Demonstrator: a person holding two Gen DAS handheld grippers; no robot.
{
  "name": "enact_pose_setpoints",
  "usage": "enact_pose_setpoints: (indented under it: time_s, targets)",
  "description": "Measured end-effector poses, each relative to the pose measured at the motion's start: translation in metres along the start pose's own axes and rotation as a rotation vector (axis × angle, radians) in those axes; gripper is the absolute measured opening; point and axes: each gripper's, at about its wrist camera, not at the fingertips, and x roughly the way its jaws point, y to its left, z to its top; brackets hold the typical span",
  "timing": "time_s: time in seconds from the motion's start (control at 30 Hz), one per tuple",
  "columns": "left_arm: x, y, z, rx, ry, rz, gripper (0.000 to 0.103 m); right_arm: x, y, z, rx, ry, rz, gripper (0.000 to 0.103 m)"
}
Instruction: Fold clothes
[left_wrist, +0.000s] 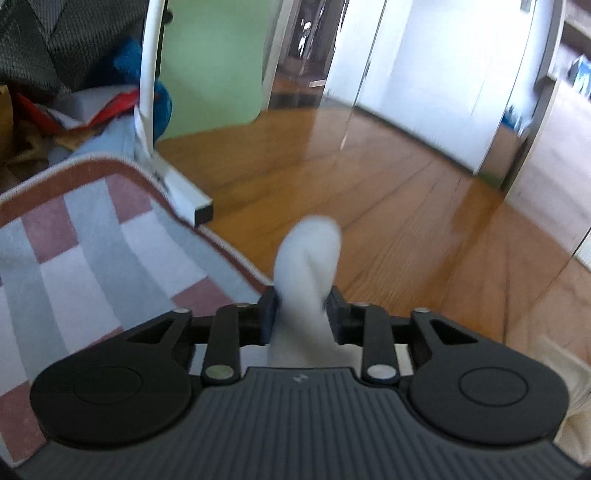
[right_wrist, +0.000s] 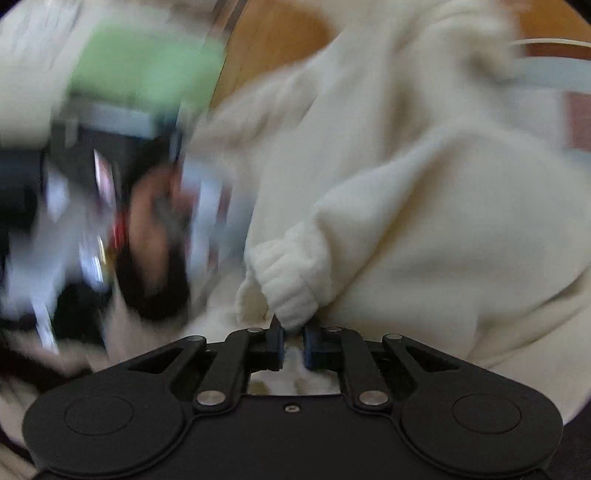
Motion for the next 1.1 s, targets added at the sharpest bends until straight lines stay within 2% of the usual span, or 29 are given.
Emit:
enact_pose_setpoints:
  time_s: [0.07, 0.13, 0.17, 0.23, 0.27, 0.3, 0.33, 0.37, 0.4, 0.43, 0.5, 0.57, 0.63, 0.67, 0.73, 0.8, 0.87, 0.97, 1.03, 1.07, 1.1]
  targets:
    - [-0.010, -0.003, 0.001, 0.004, -0.038, -0.016, 0.040, 0.004, 0.024, -0.001, -0.109, 0.031, -0.051, 0.017]
    - [-0.022, -0.004, 0.004, -0.007, -0.092, -0.043, 0.040, -0.014, 0.031, 0.008, -0.141, -0.016, -0.089, 0.019]
    - [-0.028, -0.003, 0.005, -0.015, -0.128, -0.056, 0.040, -0.023, 0.034, 0.013, -0.154, -0.042, -0.107, 0.025]
    - [-0.035, -0.003, 0.008, -0.019, -0.173, -0.100, 0.042, -0.054, 0.037, 0.026, -0.158, -0.160, -0.108, 0.043]
    - [-0.034, -0.007, 0.009, -0.008, -0.160, -0.154, 0.043, -0.068, 0.036, 0.033, -0.160, -0.222, -0.124, 0.054]
    - [-0.029, -0.014, 0.008, 0.017, -0.114, -0.228, 0.048, -0.083, 0.034, 0.040, -0.162, -0.283, -0.143, 0.059]
    - [-0.020, -0.023, 0.005, 0.048, -0.051, -0.300, 0.051, -0.097, 0.032, 0.047, -0.163, -0.344, -0.162, 0.063]
    - [-0.010, -0.034, -0.001, 0.081, 0.017, -0.364, 0.051, -0.104, 0.025, 0.054, -0.152, -0.388, -0.212, 0.073]
    - [-0.001, -0.047, -0.007, 0.133, 0.080, -0.411, 0.051, -0.109, 0.018, 0.061, -0.137, -0.429, -0.268, 0.078]
    - [0.006, -0.065, -0.015, 0.210, 0.136, -0.439, 0.051, -0.109, 0.005, 0.069, -0.110, -0.451, -0.320, 0.079]
    - [0.020, -0.099, -0.031, 0.375, 0.229, -0.470, 0.052, -0.100, -0.026, 0.081, -0.026, -0.465, -0.372, 0.078]
    - [0.028, -0.129, -0.047, 0.562, 0.236, -0.406, 0.060, -0.090, -0.060, 0.091, 0.065, -0.481, -0.389, 0.078]
    - [0.037, -0.143, -0.059, 0.659, 0.211, -0.306, 0.073, -0.087, -0.082, 0.099, 0.167, -0.561, -0.351, 0.078]
    - [0.046, -0.146, -0.062, 0.677, 0.226, -0.275, 0.073, -0.087, -0.090, 0.101, 0.221, -0.613, -0.308, 0.078]
    - [0.066, -0.144, -0.064, 0.666, 0.276, -0.256, 0.073, -0.090, -0.107, 0.109, 0.294, -0.655, -0.213, 0.079]
    - [0.079, -0.144, -0.058, 0.625, 0.297, -0.262, 0.073, -0.084, -0.114, 0.121, 0.299, -0.625, -0.255, 0.079]
    - [0.091, -0.146, -0.051, 0.639, 0.315, -0.304, 0.073, -0.073, -0.118, 0.131, 0.256, -0.572, -0.342, 0.079]
    - [0.103, -0.148, -0.058, 0.707, 0.355, -0.284, 0.073, -0.049, -0.131, 0.135, 0.285, -0.457, -0.293, 0.080]
    - [0.110, -0.149, -0.065, 0.754, 0.382, -0.257, 0.073, -0.040, -0.141, 0.147, 0.341, -0.428, -0.294, 0.079]
    - [0.112, -0.148, -0.066, 0.765, 0.386, -0.249, 0.073, -0.042, -0.142, 0.154, 0.342, -0.449, -0.295, 0.055]
    - [0.112, -0.147, -0.066, 0.758, 0.376, -0.253, 0.073, -0.044, -0.142, 0.161, 0.339, -0.474, -0.297, 0.017]
